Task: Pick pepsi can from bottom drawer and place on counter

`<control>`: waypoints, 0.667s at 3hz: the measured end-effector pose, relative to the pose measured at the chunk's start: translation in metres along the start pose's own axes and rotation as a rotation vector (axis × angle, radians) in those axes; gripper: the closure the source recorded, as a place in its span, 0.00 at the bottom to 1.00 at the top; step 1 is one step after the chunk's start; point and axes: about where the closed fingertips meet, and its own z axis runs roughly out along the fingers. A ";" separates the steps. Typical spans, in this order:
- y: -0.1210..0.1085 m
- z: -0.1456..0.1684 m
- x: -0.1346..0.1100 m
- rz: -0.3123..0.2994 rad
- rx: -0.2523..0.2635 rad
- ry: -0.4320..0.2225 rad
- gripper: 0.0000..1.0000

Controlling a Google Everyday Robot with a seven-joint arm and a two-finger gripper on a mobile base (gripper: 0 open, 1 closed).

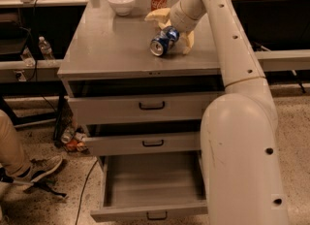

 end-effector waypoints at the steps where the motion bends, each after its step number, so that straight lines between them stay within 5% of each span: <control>1: 0.014 -0.017 0.014 0.061 -0.006 0.055 0.00; 2: 0.035 -0.045 0.030 0.145 0.008 0.130 0.00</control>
Offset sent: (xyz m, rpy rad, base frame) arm -0.0389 -0.1182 0.0291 0.0472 -0.0726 -0.3631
